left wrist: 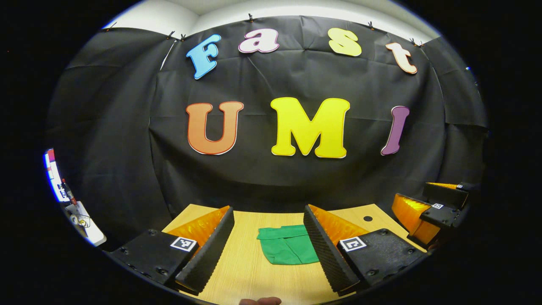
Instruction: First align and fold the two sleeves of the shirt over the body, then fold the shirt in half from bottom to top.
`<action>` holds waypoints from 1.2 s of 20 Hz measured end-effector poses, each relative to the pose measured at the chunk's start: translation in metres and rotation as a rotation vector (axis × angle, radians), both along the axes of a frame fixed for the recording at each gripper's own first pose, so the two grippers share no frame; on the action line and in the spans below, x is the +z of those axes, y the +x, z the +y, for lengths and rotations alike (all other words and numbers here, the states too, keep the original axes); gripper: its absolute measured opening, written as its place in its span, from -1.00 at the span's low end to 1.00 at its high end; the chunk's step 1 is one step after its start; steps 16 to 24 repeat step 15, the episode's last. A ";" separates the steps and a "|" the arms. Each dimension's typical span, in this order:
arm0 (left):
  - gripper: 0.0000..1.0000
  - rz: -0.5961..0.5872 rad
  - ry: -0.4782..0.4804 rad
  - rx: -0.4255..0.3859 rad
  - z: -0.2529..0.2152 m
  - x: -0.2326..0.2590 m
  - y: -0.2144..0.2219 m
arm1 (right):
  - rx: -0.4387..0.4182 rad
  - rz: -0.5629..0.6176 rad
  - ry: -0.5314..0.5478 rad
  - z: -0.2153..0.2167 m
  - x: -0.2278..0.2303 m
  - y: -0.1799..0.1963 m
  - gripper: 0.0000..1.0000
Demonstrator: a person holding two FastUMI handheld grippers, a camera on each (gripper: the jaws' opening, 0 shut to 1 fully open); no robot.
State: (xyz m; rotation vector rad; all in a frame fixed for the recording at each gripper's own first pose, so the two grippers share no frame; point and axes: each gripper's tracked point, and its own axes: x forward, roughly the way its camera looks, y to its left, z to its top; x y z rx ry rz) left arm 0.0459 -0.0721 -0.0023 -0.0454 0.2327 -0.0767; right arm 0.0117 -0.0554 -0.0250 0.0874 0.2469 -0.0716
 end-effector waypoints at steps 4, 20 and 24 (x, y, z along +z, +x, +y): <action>1.00 -0.016 -0.003 0.002 0.000 0.002 0.000 | 0.007 -0.011 -0.006 0.001 0.006 -0.006 0.93; 1.00 -0.057 0.026 0.009 0.003 0.009 -0.001 | 0.026 -0.067 -0.017 0.008 0.018 0.004 0.92; 1.00 -0.057 0.026 0.009 0.003 0.009 -0.001 | 0.026 -0.067 -0.017 0.008 0.018 0.004 0.92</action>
